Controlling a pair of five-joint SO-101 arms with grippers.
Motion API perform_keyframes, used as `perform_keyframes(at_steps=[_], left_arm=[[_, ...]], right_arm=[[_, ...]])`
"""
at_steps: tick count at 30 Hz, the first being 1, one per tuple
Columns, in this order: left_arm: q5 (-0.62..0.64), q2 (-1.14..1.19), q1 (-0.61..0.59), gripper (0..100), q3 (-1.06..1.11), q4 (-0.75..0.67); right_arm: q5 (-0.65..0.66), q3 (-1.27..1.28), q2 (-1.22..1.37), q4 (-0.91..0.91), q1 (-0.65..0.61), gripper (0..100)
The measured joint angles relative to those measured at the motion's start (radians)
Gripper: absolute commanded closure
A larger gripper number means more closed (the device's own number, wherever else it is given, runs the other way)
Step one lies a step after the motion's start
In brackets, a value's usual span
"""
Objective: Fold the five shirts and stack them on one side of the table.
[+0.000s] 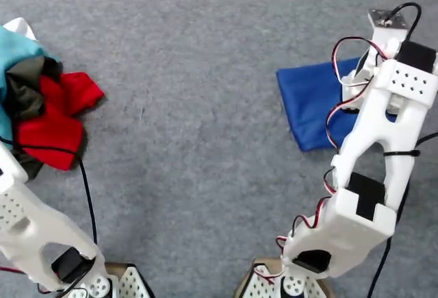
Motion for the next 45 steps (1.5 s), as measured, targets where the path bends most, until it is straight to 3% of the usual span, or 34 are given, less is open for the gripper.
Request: perform_keyframes(at_steps=[5,9,13,18,22,27,32,34,42,45], left_arm=[[-0.002,0.127,0.000,87,-0.028,0.012],[-0.005,0.132,0.003,98,-0.181,0.143],[-0.005,0.132,0.015,98,-0.502,0.353],[-0.005,0.132,0.130,98,-0.875,0.620],[-0.008,0.110,0.207,98,-1.011,0.687],[-0.006,0.064,0.212,97,-1.008,0.694],[-0.038,0.107,0.166,78,-0.944,0.692],[-0.060,0.173,0.147,76,-0.901,0.661],[-0.025,0.494,0.072,76,-0.801,0.308],[-0.023,0.597,0.075,82,-0.798,0.229]], right_arm=[[0.000,0.000,0.000,0.000,0.000,99.5],[0.000,0.000,0.000,0.000,0.000,99.5],[-0.002,0.000,0.000,-0.005,0.000,99.5],[-0.002,0.000,0.000,-0.009,0.000,99.5],[-0.002,0.000,0.000,-0.009,0.000,99.5],[-0.002,0.002,0.000,-0.009,0.000,99.5],[-0.003,0.002,0.000,-0.009,0.000,99.5],[-0.003,0.002,0.000,-0.011,0.000,99.5],[-0.003,0.003,0.000,-0.011,0.000,99.5],[-0.003,0.003,0.000,-0.011,0.000,99.5]])
